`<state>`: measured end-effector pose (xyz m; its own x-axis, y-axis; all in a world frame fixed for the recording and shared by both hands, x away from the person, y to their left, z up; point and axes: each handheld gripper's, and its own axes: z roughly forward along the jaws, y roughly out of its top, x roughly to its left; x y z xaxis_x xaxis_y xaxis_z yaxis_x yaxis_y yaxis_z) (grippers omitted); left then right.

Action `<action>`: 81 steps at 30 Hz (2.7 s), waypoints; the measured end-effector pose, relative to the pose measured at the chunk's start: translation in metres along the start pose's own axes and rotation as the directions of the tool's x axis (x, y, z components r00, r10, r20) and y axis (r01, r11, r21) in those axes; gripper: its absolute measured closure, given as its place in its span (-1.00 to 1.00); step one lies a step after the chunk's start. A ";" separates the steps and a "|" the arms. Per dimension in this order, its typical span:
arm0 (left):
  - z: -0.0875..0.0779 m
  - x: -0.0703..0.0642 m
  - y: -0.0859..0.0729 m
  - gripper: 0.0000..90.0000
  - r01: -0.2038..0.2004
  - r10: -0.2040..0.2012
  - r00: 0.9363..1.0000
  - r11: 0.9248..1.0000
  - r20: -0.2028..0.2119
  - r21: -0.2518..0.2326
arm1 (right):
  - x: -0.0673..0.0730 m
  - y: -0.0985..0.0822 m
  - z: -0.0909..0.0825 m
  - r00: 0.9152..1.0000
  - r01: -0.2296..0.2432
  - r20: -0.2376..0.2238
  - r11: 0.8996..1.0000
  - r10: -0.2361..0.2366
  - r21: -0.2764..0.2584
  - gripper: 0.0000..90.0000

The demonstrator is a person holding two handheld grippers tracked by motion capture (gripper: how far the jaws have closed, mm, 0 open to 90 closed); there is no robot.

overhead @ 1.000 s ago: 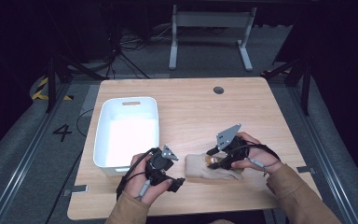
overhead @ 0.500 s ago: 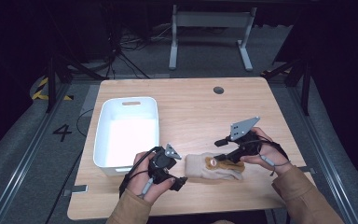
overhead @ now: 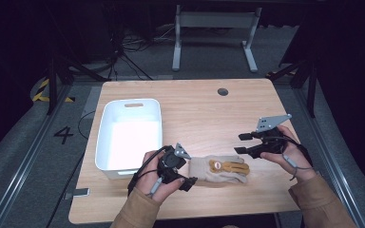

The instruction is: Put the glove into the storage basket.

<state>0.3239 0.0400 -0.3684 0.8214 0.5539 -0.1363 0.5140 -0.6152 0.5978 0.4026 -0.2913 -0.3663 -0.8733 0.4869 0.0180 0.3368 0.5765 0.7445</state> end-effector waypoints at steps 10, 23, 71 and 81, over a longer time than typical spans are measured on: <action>0.007 -0.002 0.009 -0.46 -0.022 0.022 1.000 1.000 0.002 -0.003 | -0.014 -0.018 -0.028 0.971 -0.186 0.143 0.982 0.190 -0.045 -0.06; 0.011 -0.001 0.008 -0.46 -0.003 0.003 1.000 0.999 -0.016 -0.046 | -0.037 -0.042 -0.045 0.913 -0.234 0.317 0.967 0.255 -0.104 -0.17; 0.062 0.000 0.014 -0.42 -0.182 0.198 0.979 0.955 0.049 -0.233 | -0.066 -0.078 -0.027 0.867 -0.360 0.334 0.928 0.370 -0.093 -0.39; 0.084 0.009 0.016 -0.47 -0.181 0.192 0.981 0.959 0.032 -0.216 | -0.066 -0.078 -0.025 0.879 -0.353 0.313 0.932 0.359 -0.079 -0.38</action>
<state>0.3605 -0.0117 -0.4269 0.9121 0.4077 -0.0440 0.2913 -0.5688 0.7692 0.4253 -0.3845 -0.4091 -0.5366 0.8406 0.0742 0.5942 0.3140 0.7405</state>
